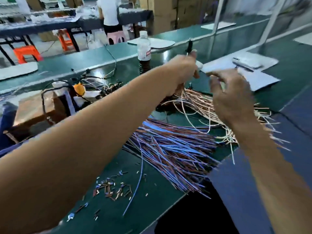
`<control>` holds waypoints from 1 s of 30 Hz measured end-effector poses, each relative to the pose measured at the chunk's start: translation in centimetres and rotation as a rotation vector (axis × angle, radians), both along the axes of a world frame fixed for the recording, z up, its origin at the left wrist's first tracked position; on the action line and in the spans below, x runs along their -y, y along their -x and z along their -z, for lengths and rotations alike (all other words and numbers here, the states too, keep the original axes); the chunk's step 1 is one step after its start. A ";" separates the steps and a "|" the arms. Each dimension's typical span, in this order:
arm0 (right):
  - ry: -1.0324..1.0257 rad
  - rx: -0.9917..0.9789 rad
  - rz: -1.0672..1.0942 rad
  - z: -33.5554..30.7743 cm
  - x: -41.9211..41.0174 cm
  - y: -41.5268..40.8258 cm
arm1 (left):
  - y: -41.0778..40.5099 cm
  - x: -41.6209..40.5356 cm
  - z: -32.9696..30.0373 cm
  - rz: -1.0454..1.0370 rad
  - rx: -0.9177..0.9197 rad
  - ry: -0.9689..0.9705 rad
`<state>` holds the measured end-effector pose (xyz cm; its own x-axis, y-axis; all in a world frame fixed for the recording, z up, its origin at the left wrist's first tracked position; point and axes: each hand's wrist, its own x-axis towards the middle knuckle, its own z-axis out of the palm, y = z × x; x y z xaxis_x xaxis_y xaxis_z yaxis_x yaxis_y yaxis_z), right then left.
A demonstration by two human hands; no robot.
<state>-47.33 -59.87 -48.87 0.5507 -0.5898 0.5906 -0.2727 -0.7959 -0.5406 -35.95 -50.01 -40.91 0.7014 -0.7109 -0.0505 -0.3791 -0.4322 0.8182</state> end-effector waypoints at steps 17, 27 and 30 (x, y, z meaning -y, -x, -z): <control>-0.459 -0.085 -0.317 -3.6 3.0 2.8 | -1.1 4.2 0.7 -0.230 -0.738 0.439; -0.798 0.094 -0.320 -2.9 3.2 2.5 | -1.4 4.8 0.7 -0.208 -0.748 0.549; -0.222 -0.028 -0.208 -4.8 4.2 4.6 | -1.8 5.0 0.9 -0.189 -0.842 0.639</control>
